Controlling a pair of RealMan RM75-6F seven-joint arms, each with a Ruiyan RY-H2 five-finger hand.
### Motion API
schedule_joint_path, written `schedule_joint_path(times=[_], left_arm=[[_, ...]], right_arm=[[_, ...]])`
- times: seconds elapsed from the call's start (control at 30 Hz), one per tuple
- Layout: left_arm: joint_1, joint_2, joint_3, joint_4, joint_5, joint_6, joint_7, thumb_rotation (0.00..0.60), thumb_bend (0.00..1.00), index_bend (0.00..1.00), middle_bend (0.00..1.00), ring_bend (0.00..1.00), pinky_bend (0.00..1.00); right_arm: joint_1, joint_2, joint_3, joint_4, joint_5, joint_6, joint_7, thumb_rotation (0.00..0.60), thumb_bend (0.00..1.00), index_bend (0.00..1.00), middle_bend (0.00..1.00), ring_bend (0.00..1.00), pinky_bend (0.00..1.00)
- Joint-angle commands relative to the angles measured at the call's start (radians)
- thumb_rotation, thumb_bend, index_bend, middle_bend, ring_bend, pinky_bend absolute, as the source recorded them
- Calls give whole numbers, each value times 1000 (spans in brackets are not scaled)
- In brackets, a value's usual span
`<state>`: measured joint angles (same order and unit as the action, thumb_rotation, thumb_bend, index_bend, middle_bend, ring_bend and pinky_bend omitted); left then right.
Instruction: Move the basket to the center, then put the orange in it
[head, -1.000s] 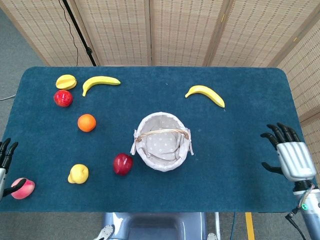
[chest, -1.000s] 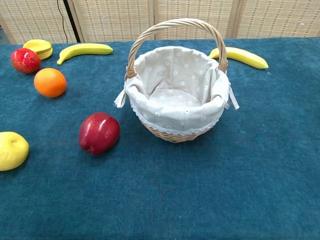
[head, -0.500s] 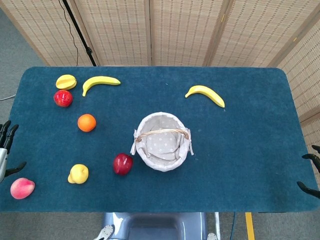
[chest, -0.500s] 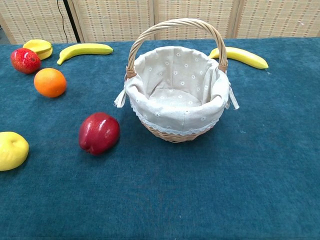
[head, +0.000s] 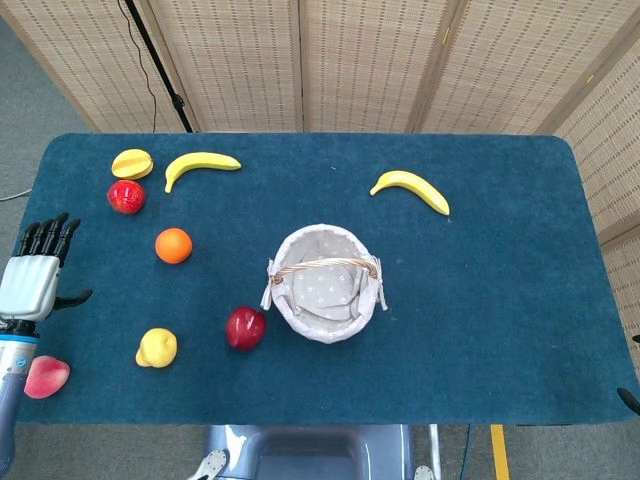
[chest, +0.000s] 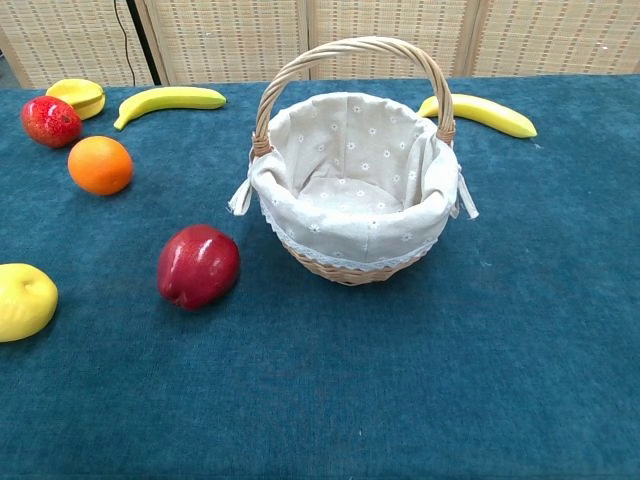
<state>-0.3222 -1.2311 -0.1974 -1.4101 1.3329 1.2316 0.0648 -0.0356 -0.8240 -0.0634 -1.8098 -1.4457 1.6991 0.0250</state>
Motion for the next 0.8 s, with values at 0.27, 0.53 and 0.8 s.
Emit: schedule_joint_path(times=[0.27,0.53,0.8], left_arm=[[-108,-135,-23,163,-40,-115,-59,600,82,0,0,0,0],[-174,-225,-27,279,-45,-173,-80,600,82,0,0,0,0],[-235,-310,-21,384,-43,-225,-105,600,81,0,0,0,0]], right_arm=[[-62,6,-7,-11,-47,47,-2,600,0,333,178,114,125],[-100,2,-15,-15,-75,70,0,600,0,335,178,115,126],[-137,-7,-15,-12,-104,94,8,600,0,340,184,123,128]])
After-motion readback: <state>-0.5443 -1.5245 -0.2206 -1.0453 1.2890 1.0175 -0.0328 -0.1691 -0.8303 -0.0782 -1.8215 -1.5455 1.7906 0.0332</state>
